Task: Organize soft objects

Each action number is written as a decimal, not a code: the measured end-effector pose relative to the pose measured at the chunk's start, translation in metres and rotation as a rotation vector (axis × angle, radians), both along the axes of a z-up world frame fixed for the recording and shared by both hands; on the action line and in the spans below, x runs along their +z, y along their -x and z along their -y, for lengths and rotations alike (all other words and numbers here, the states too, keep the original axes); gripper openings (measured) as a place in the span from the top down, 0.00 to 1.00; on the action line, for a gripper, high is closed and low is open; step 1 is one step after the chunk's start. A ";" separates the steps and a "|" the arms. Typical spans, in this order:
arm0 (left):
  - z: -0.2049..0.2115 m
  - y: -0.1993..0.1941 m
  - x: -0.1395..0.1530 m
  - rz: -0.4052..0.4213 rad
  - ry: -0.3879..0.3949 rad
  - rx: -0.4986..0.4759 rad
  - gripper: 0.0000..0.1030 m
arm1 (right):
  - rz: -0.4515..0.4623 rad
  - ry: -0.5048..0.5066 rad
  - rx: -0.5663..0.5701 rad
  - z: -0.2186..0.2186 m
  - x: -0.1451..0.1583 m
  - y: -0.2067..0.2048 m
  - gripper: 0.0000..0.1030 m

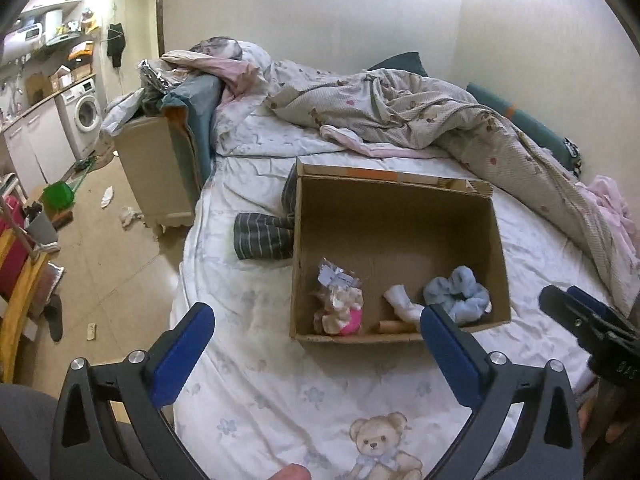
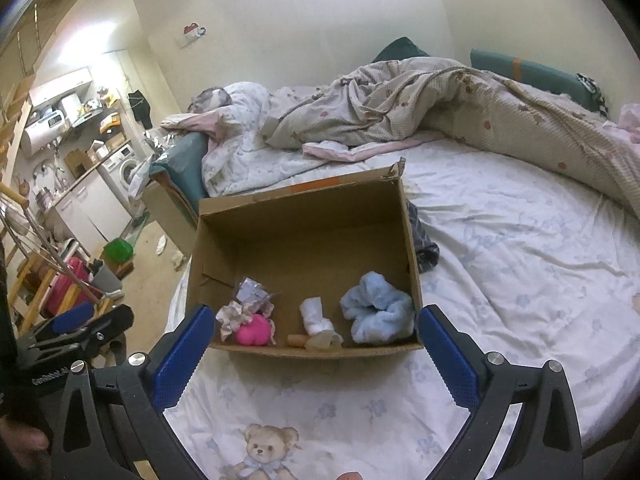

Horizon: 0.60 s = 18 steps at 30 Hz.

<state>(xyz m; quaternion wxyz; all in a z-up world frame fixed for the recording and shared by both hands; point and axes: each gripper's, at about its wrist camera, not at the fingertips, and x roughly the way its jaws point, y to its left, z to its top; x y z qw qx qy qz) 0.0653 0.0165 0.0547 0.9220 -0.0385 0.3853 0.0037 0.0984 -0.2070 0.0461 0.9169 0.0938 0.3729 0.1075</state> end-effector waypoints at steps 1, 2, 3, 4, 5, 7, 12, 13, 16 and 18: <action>0.000 0.002 0.000 0.001 0.001 -0.001 0.00 | 0.000 0.006 -0.003 0.000 -0.001 0.002 0.00; 0.000 0.005 -0.001 0.004 -0.006 -0.002 0.00 | 0.000 0.008 -0.004 -0.001 -0.002 0.004 0.00; 0.000 0.008 -0.002 0.005 -0.015 -0.002 0.00 | 0.001 0.011 -0.004 -0.002 -0.002 0.005 0.00; 0.000 0.009 -0.003 0.004 -0.020 -0.002 0.00 | 0.004 0.015 -0.004 -0.003 -0.003 0.007 0.00; 0.001 0.009 -0.005 0.000 -0.025 -0.003 0.00 | 0.010 0.022 -0.005 -0.003 -0.002 0.008 0.00; 0.000 0.010 -0.009 0.001 -0.023 -0.004 0.00 | 0.021 0.046 -0.012 -0.005 -0.004 0.011 0.00; -0.002 0.011 -0.018 -0.005 -0.012 -0.006 0.00 | 0.010 0.087 -0.014 -0.009 -0.012 0.010 0.00; -0.003 0.010 -0.020 -0.010 -0.002 -0.007 0.00 | 0.003 0.094 -0.018 -0.009 -0.015 0.009 0.00; -0.004 0.004 -0.026 -0.031 0.007 -0.003 0.00 | -0.020 0.095 -0.027 -0.010 -0.021 0.004 0.00; -0.004 0.001 -0.029 -0.038 0.002 0.006 0.00 | -0.030 0.100 -0.029 -0.011 -0.025 0.002 0.00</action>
